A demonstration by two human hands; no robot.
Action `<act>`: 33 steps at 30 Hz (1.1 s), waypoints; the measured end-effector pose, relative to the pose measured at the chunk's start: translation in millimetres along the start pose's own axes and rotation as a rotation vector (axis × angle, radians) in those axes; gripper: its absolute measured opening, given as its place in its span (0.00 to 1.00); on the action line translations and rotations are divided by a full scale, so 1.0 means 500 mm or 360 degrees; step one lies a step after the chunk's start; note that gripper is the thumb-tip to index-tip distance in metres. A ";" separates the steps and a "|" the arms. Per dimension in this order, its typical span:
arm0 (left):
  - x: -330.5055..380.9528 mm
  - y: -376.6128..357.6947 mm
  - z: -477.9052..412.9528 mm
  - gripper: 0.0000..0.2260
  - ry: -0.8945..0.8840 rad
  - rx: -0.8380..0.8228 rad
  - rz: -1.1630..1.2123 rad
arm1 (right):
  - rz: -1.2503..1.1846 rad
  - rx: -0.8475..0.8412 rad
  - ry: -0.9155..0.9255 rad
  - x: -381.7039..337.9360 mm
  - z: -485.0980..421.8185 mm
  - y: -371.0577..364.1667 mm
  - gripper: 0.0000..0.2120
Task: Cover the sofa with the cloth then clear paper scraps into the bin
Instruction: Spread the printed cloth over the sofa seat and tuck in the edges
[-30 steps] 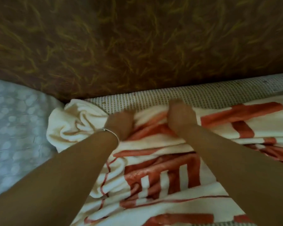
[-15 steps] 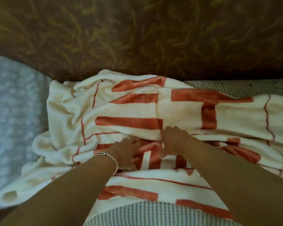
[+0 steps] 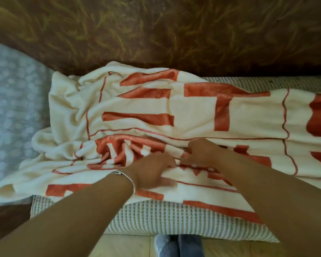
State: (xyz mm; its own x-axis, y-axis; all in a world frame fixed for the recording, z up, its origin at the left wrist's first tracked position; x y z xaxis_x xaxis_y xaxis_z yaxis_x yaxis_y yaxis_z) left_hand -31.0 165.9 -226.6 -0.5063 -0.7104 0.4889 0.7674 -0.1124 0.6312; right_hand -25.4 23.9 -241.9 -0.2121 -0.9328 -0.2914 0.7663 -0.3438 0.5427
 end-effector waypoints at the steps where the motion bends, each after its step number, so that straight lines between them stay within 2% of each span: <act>1: 0.013 -0.031 0.002 0.27 0.0050 -0.0234 -0.0102 | 0.0150 -0.0029 0.0021 0.001 0.009 -0.006 0.12; 3: 0.015 -0.064 0.011 0.26 0.0194 -0.0486 -0.0213 | 0.0401 -0.0157 0.0112 -0.007 0.030 -0.026 0.13; 6: 0.011 -0.070 0.017 0.19 0.0368 -0.0713 -0.0102 | 0.0412 -0.0292 0.0185 -0.007 0.051 -0.050 0.15; 8: 0.017 -0.048 0.005 0.19 0.0360 -0.0625 -0.0130 | 0.0267 -0.0082 0.0127 0.006 0.048 -0.028 0.14; 11: 0.051 0.018 -0.039 0.24 0.0366 -0.0221 -0.0013 | -0.0059 0.0345 -0.0042 0.067 0.049 0.035 0.14; 13: 0.092 0.055 -0.080 0.26 0.0364 0.0004 0.0040 | -0.0156 0.0422 -0.0096 0.119 0.058 0.063 0.16; 15: 0.142 0.063 -0.124 0.24 0.0338 0.0077 -0.0018 | -0.0172 0.0395 -0.0104 0.173 0.065 0.074 0.19; 18: 0.218 0.036 -0.192 0.25 0.0289 0.0017 -0.0231 | -0.0148 0.0299 -0.0081 0.259 0.083 0.081 0.22; 22: 0.342 -0.005 -0.299 0.30 0.0284 -0.0001 -0.0429 | 0.0144 0.0222 -0.0053 0.405 0.121 0.086 0.27; 27: 0.461 -0.021 -0.409 0.28 0.0315 0.0124 -0.0360 | 0.0308 0.0209 -0.0172 0.563 0.148 0.094 0.28; 30: 0.499 -0.028 -0.449 0.23 0.0332 0.0005 -0.0328 | 0.0171 0.0267 -0.0206 0.628 0.154 0.113 0.22; 33: 0.520 -0.037 -0.466 0.16 0.0330 -0.0366 -0.0287 | -0.0004 0.0299 -0.0254 0.665 0.161 0.131 0.17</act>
State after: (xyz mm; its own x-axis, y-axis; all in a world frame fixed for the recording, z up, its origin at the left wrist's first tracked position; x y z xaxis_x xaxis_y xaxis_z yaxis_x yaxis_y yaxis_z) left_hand -85.1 -178.4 -251.3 -0.5690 -0.7882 0.2343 0.7533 -0.3854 0.5329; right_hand -94.6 -317.3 -239.6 -0.3184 -0.9320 -0.1732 0.6425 -0.3465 0.6835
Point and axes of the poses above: each hand's wrist, its own z-axis away from the middle knuckle, its own y-axis out of the back of the hand, x = y × z, the point moved 5 cm from there along -z, towards the middle knuckle, and after that the axes turned 3 degrees about -x, right-handed, at the moved point
